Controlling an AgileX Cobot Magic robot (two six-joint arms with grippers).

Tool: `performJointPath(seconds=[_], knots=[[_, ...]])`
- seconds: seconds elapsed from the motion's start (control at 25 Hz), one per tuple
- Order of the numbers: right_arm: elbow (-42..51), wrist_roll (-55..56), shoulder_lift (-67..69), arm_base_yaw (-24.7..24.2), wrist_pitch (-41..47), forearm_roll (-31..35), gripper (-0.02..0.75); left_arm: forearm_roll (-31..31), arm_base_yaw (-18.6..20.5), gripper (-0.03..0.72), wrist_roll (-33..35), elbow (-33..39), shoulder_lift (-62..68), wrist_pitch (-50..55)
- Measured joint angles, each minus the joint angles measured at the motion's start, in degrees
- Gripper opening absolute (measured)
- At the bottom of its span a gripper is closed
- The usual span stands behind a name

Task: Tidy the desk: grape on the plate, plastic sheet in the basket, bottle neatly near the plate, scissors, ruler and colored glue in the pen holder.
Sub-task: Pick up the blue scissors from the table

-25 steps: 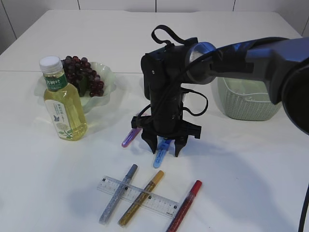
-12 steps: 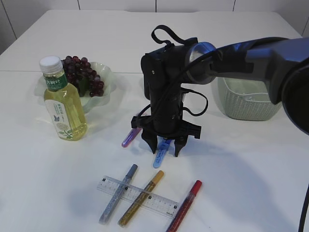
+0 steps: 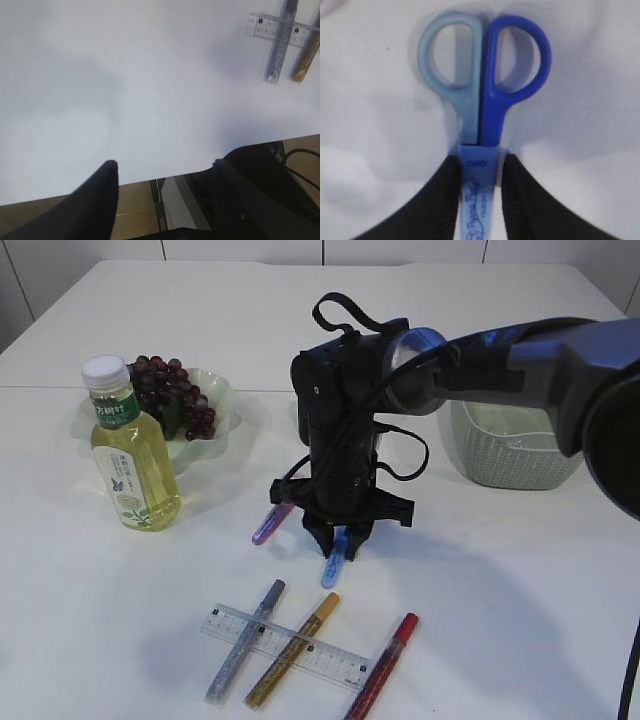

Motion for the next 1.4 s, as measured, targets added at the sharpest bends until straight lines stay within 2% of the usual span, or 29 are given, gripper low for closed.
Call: performJointPath(seconds=[0.12,0.24,0.52,1.4], knots=[[0.0,-0.3,0.0,0.0,0.0,0.0,0.193,0.0,0.0,0.426,0.0,0.0,0.0,0.0],[0.0,-1.0,0.0,0.0,0.0,-0.1,0.175,0.0,0.0,0.426,0.0,0.0,0.0,0.1],[0.0,-3.1,0.0,0.0,0.1,-0.1,0.173,0.0,0.0,0.426,0.0,0.0,0.0,0.2],[-1.6,-29.0,0.5,0.0,3.8,0.2,0.173,0.2,0.0,0.426,0.0,0.0,0.0,0.7]])
